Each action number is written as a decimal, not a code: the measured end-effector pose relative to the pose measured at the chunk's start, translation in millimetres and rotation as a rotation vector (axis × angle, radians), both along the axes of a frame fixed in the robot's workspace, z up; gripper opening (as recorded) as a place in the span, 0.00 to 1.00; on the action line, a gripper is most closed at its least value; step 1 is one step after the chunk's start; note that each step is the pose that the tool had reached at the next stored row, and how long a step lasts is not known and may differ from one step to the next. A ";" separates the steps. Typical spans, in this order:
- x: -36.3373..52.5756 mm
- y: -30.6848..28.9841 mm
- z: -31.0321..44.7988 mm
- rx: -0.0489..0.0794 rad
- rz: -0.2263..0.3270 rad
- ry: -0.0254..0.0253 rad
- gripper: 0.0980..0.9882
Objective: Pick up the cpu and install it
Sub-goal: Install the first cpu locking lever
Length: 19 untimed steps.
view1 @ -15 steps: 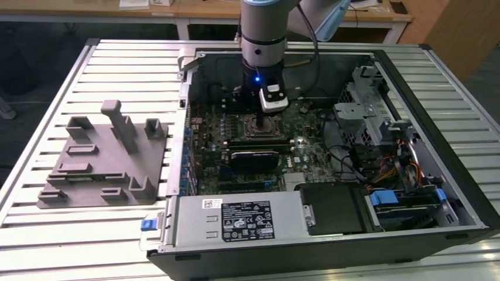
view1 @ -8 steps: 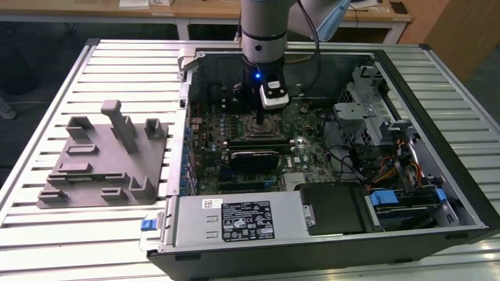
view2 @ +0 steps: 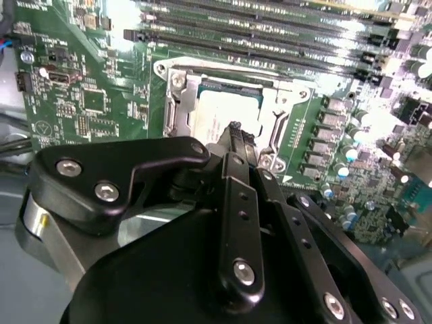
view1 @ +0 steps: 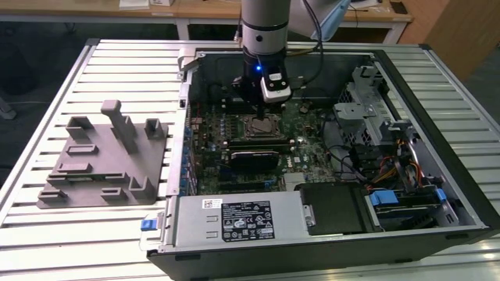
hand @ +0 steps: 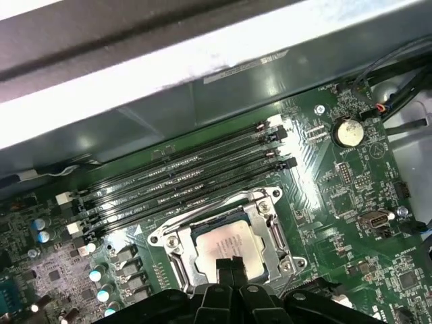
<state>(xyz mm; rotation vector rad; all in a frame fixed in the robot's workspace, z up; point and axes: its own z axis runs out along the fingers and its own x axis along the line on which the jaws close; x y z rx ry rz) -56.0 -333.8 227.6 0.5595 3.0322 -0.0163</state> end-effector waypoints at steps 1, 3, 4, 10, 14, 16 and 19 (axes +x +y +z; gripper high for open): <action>0.0 0.0 0.0 0.000 0.000 0.0000 0.01; 0.0 0.0 0.0 0.000 0.000 0.0000 0.01; 0.4 -0.1 0.1 0.000 0.000 0.0001 0.01; 6.8 -0.1 0.0 0.000 0.012 0.0000 0.01; 7.0 0.0 2.7 0.000 0.022 0.0001 0.01; 7.0 0.0 5.6 0.000 0.023 0.0000 0.01; 7.1 0.0 6.9 0.000 0.024 0.0000 0.01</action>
